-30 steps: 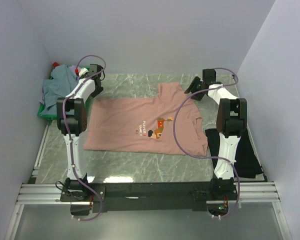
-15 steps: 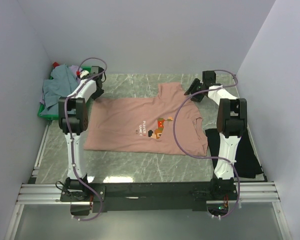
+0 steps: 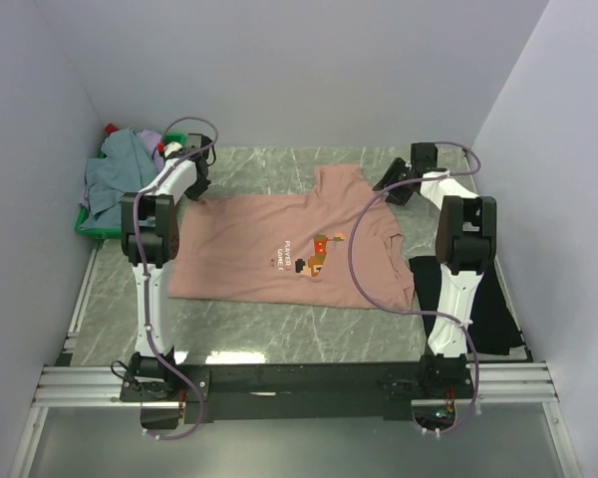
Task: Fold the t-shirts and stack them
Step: Fold the tshirt
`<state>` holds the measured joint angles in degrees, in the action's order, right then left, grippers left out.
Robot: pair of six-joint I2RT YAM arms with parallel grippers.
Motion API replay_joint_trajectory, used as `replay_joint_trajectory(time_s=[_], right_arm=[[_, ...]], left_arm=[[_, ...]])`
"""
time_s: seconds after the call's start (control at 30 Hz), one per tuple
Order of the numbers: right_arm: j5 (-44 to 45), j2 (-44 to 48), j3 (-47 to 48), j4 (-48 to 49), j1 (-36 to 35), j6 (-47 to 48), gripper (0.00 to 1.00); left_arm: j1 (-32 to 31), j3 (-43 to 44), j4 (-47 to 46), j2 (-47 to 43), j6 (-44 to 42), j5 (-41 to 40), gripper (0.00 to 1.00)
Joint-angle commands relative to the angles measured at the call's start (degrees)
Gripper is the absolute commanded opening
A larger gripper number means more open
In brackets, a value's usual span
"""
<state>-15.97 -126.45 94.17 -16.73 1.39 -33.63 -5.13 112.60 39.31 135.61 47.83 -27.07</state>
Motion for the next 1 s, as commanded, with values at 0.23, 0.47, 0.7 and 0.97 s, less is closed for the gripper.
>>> replay_joint_trajectory(time_s=[0.23, 0.47, 0.7, 0.97], right_arm=[[1.5, -0.4, 4.5, -2.7, 0.3, 2.2, 0.59], [0.7, -2.9, 6.9, -3.7, 0.0, 2.7, 0.56], [1.1, -4.2, 8.4, -6.1, -0.9, 3.0, 0.52], [-0.3, -4.2, 7.9, -5.6, -1.1, 2.2, 0.29]], left_arm=[[-0.2, -2.2, -2.8, -4.7, 0.3, 1.8, 0.0], [-0.2, -3.7, -4.5, -6.8, 0.5, 3.6, 0.0], [-0.2, -4.3, -5.1, -7.3, 0.4, 4.6, 0.0], [-0.2, -4.7, -5.7, -7.5, 0.4, 5.4, 0.0]])
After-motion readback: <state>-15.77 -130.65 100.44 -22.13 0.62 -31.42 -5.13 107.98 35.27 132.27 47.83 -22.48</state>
